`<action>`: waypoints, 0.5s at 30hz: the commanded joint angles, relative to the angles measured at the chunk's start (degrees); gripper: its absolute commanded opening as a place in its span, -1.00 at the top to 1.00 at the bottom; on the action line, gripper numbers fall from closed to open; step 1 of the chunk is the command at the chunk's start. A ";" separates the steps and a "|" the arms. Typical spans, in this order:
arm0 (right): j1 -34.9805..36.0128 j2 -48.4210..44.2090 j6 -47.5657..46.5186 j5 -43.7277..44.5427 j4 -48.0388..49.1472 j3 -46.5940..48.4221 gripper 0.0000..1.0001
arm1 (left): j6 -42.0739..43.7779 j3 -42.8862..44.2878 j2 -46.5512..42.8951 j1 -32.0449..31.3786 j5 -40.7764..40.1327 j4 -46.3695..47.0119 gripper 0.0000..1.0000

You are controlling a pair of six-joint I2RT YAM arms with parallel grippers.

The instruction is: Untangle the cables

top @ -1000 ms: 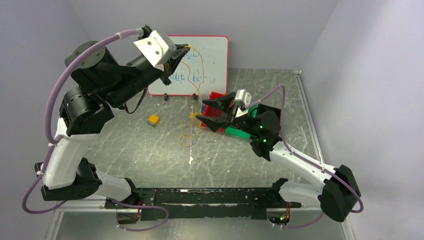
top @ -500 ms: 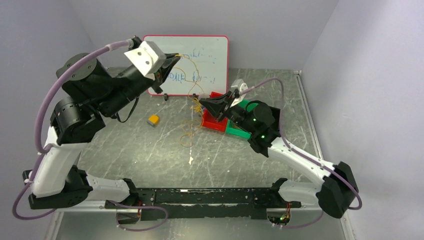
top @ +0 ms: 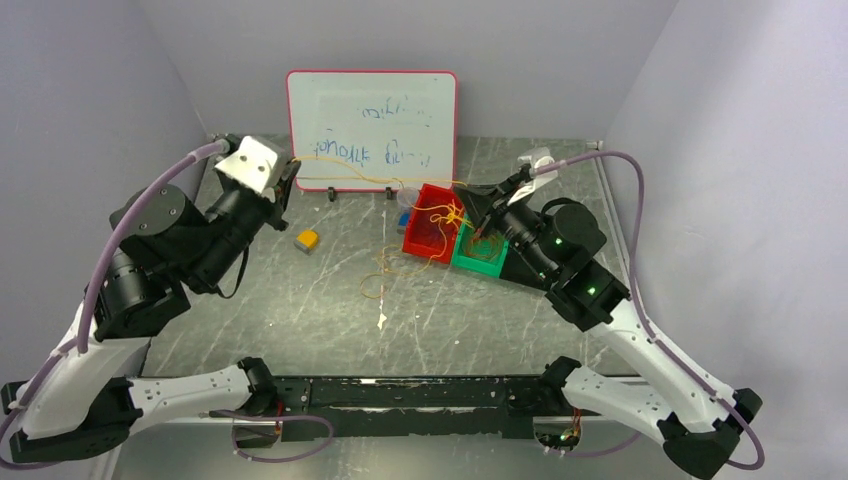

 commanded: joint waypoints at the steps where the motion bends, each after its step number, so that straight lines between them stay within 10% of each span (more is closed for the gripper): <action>1: -0.18 -0.98 -1.12 0.37 -10.34 6.30 1.00 | -4.25 -5.50 -4.15 -0.09 -8.16 2.42 0.85; 7: -0.16 -0.23 -0.61 -4.39 -15.73 15.39 1.00 | -9.94 -12.88 -5.55 -0.07 -12.97 -1.27 0.77; 15: -0.12 4.29 2.28 -15.98 -19.50 24.79 1.00 | -19.74 -22.24 -3.42 -0.07 -10.24 0.55 0.04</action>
